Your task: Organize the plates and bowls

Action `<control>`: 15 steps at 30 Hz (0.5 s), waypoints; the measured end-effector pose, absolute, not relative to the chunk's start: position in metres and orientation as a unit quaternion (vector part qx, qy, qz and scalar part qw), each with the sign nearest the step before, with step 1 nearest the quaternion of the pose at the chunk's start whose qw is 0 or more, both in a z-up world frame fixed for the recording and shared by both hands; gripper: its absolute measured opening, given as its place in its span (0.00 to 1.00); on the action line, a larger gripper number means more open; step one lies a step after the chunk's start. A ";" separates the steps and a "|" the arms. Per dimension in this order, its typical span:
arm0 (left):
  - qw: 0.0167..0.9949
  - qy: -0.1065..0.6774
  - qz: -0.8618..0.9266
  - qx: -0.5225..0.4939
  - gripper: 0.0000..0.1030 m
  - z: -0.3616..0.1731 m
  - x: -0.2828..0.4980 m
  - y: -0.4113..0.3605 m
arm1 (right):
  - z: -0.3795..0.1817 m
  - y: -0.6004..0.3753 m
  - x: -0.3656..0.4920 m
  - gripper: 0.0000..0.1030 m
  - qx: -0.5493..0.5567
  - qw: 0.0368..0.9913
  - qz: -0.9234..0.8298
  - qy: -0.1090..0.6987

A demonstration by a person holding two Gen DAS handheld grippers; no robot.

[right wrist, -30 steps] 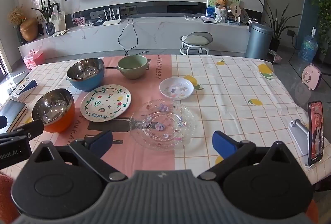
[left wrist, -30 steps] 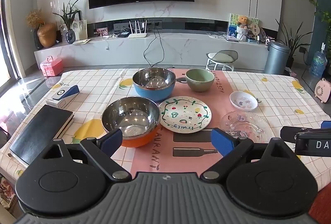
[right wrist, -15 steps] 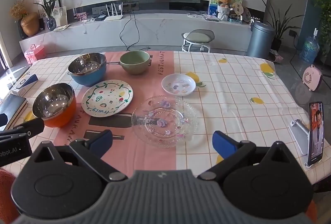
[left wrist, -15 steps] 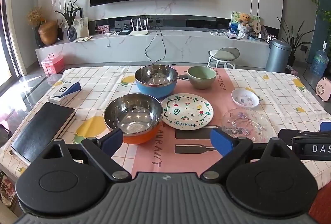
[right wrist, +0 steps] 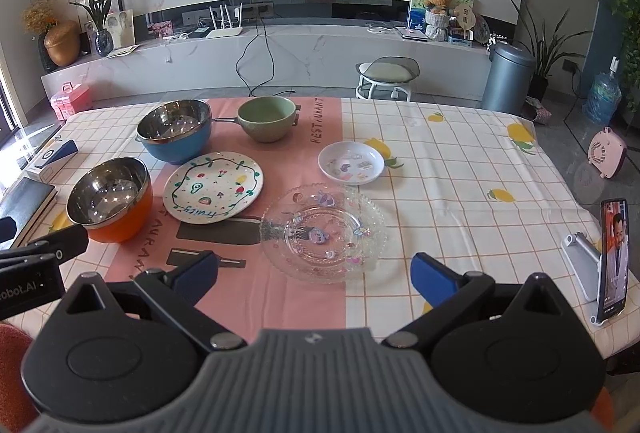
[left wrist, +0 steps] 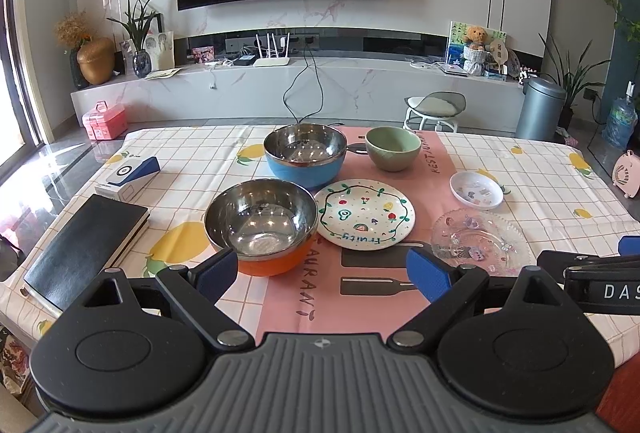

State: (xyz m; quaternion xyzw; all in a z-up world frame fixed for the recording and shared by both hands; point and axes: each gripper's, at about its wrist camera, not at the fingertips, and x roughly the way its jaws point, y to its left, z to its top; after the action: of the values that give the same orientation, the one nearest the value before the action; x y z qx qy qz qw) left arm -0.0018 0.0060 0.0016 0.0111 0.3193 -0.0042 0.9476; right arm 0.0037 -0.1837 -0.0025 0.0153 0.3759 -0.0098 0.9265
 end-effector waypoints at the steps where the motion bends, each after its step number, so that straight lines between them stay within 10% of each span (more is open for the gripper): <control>1: 0.948 0.319 -0.004 0.011 1.00 0.002 -0.002 0.006 | -0.003 -0.184 0.003 0.98 0.015 0.926 -0.009 0.376; 15: 0.947 0.323 0.001 0.007 1.00 0.000 -0.004 0.007 | -0.005 -0.183 0.002 0.98 0.018 0.926 -0.010 0.378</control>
State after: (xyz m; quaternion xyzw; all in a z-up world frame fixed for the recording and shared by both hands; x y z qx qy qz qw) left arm -0.0043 0.0068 0.0003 0.0073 0.3226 0.0008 0.9465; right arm 0.0020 -0.1828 -0.0045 0.0183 0.3779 -0.0102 0.9256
